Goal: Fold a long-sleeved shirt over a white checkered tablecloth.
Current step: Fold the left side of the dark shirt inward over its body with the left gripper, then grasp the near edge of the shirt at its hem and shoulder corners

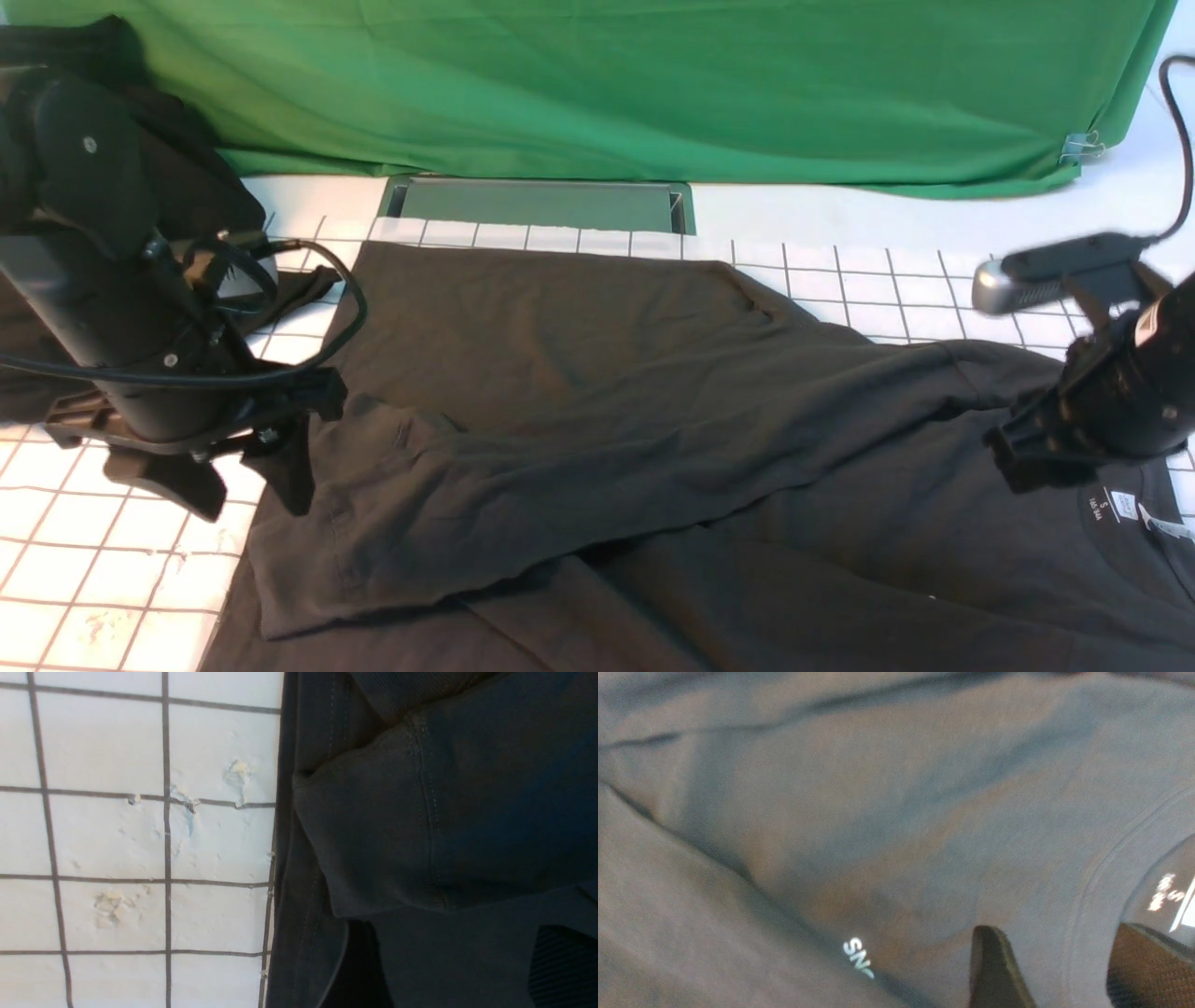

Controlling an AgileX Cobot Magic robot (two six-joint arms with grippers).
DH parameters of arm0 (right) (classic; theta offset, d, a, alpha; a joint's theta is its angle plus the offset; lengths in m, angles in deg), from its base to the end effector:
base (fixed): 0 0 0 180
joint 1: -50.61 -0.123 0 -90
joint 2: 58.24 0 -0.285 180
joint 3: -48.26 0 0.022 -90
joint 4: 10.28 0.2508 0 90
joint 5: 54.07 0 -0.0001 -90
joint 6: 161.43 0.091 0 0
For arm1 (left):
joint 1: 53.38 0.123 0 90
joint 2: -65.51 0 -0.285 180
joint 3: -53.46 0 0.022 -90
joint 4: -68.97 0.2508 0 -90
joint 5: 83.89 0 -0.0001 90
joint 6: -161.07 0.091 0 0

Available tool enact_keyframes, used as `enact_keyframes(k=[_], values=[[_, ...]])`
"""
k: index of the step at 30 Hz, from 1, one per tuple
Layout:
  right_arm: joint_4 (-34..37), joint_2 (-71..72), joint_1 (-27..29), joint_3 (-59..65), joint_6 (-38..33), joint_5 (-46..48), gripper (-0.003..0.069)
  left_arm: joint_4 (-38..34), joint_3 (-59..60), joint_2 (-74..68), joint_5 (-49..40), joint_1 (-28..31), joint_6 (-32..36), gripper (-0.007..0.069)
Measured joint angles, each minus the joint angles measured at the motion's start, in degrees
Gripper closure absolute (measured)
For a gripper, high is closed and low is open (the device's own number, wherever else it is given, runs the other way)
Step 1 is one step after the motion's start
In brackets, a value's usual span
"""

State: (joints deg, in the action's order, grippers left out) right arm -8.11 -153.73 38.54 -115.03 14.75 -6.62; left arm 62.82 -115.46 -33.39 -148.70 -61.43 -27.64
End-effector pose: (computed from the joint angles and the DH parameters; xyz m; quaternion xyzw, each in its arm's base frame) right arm 0.2922 0.0651 0.2470 -0.1260 0.9761 0.0287 0.1750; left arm 0.2915 -0.0501 0.2494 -0.0263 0.9974 -0.0556 0.0377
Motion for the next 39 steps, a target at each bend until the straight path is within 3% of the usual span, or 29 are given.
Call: enact_keyframes(k=[5, 9, 14, 22, 26, 30, 31, 36, 39], values=[[3.60, -1.79, 0.00, -8.88, -3.55, 3.17, 0.0331, 0.04, 0.00, 0.01, -0.36, 0.00, -0.05, 0.0120], [12.23, -9.23, -0.19, -20.32, -9.54, 7.12, 0.0296, 0.04, 0.00, 0.01, -0.47, 0.00, 0.28, 0.0163], [13.86, -22.12, -1.83, -33.09, -10.89, 8.91, 0.0222, 0.04, 0.00, 0.01, -0.47, 0.00, 0.65, 0.0279], [12.41, -39.19, -3.40, -48.43, -10.71, 10.23, 0.0214, 0.04, 0.00, 0.01, -1.00, 0.00, 3.13, 0.0526], [9.96, -44.06, -3.40, -52.29, -10.19, 10.51, 0.0214, 0.04, 0.00, 0.01, -1.06, 0.00, 3.31, 0.0599], [9.06, -46.30, -3.40, -53.78, -9.90, 10.37, 0.0225, 0.04, 0.00, 0.01, -0.70, 0.00, 3.60, 0.0618], [8.94, -46.57, -3.40, -53.88, -10.11, 10.37, 0.0249, 0.04, 0.00, 0.01, -0.62, 0.00, 3.60, 0.0619], [7.75, -46.90, -3.40, -54.56, -10.58, 8.97, 0.0575, 0.04, 0.00, 0.01, 0.45, 0.00, 3.60, 0.0619], [7.22, -46.90, -3.40, -56.02, -10.75, 8.88, 0.0636, 0.04, 0.00, 0.01, 0.75, 0.00, 3.60, 0.0619]])
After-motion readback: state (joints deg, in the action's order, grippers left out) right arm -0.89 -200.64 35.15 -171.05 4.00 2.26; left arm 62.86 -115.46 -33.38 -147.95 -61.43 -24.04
